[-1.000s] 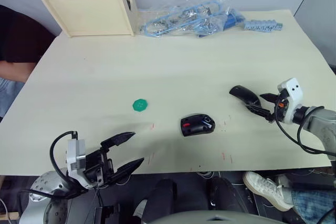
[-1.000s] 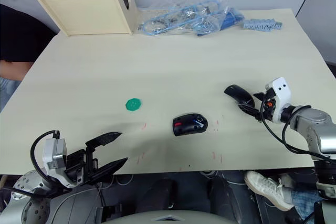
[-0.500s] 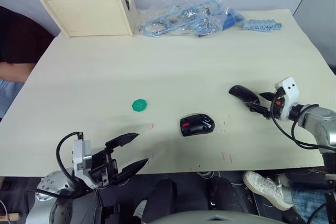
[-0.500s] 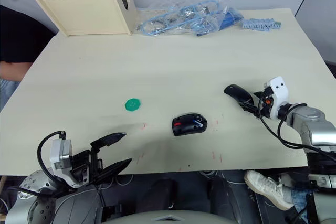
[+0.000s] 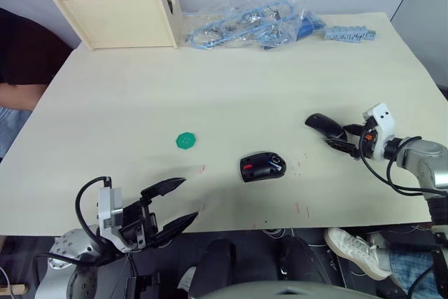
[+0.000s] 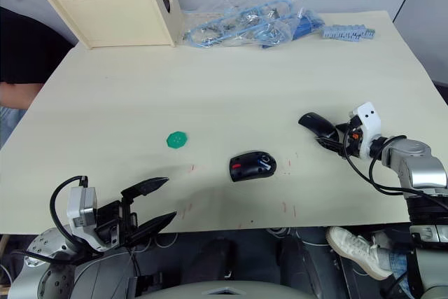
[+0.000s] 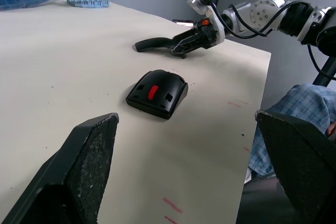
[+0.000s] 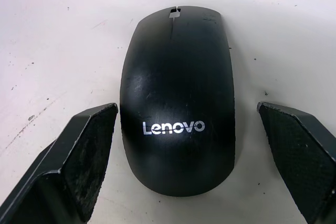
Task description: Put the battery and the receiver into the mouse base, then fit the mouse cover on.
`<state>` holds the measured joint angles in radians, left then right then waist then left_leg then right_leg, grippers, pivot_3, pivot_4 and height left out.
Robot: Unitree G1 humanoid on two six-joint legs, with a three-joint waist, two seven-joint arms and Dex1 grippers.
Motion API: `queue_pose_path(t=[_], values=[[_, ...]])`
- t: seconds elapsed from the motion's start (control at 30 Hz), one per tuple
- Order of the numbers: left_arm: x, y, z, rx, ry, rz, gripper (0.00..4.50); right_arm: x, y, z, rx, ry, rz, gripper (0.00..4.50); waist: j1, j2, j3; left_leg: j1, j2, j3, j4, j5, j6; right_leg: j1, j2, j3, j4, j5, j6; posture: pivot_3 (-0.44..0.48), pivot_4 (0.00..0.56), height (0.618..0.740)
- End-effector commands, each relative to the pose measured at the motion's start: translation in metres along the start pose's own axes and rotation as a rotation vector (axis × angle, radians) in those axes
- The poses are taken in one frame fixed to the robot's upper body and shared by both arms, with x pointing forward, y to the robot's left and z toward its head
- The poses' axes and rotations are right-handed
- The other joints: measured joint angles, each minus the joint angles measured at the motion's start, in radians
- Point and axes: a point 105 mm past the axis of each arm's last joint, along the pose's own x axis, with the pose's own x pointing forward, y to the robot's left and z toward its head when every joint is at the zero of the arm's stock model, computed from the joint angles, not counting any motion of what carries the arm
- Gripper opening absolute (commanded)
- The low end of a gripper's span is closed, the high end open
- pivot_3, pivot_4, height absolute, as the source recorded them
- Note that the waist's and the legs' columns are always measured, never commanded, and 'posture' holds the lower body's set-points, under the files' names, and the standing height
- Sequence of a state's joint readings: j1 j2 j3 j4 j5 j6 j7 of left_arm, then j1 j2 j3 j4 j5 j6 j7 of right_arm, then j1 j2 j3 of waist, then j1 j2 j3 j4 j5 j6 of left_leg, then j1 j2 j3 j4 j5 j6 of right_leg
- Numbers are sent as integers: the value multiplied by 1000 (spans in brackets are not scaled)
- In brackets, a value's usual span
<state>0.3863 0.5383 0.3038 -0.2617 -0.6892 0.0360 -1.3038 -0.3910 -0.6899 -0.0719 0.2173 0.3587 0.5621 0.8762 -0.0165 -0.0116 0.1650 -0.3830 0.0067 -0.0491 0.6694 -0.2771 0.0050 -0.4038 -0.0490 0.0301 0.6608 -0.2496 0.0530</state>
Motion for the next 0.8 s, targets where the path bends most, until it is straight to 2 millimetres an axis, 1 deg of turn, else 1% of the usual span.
queue_pose_path(t=[0.03, 0.3, 0.8], values=[[-1, -2, 3, 22, -4, -7, 4430, -4, -2, 10, -30, -34, -5, 4500, 0, 0, 0, 0, 0, 0, 0, 0, 0, 0, 0, 0, 0, 0, 0, 0, 150, 740], [-5, -1, -1, 21, 1, -8, 4430, -3, 0, 9, -28, -39, -4, 4500, 0, 0, 0, 0, 0, 0, 0, 0, 0, 0, 0, 0, 0, 0, 0, 0, 150, 740], [-6, 3, -6, 30, -3, -7, 4430, -2, 3, 9, -80, -38, -29, 4500, 0, 0, 0, 0, 0, 0, 0, 0, 0, 0, 0, 0, 0, 0, 0, 0, 150, 740]])
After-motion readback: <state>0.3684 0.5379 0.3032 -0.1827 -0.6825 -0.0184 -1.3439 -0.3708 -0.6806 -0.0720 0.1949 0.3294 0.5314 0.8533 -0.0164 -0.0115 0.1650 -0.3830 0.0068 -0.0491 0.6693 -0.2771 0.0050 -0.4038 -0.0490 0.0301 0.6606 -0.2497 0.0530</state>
